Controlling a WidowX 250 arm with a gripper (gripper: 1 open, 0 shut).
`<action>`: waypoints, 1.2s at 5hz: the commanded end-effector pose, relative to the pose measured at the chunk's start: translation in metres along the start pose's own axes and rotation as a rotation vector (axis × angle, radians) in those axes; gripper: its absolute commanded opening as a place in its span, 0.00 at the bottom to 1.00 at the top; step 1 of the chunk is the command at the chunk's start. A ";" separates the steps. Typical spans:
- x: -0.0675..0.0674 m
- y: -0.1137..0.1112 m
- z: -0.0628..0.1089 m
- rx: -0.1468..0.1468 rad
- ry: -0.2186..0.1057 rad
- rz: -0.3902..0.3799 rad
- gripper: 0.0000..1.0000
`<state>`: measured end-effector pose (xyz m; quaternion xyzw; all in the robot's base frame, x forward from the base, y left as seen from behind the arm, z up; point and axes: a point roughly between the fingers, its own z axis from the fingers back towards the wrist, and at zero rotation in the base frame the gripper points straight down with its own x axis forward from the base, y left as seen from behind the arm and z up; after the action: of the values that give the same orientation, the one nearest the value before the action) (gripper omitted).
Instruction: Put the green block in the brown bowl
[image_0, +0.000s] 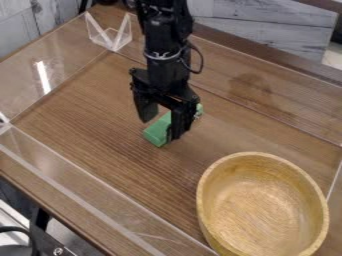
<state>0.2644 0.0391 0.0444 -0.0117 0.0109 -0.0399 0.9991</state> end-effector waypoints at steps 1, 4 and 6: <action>0.007 0.005 0.005 0.004 -0.051 0.012 1.00; 0.010 0.007 -0.003 -0.012 -0.064 0.037 1.00; 0.012 0.007 -0.008 -0.024 -0.066 0.055 1.00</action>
<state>0.2700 0.0419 0.0280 -0.0283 -0.0034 -0.0137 0.9995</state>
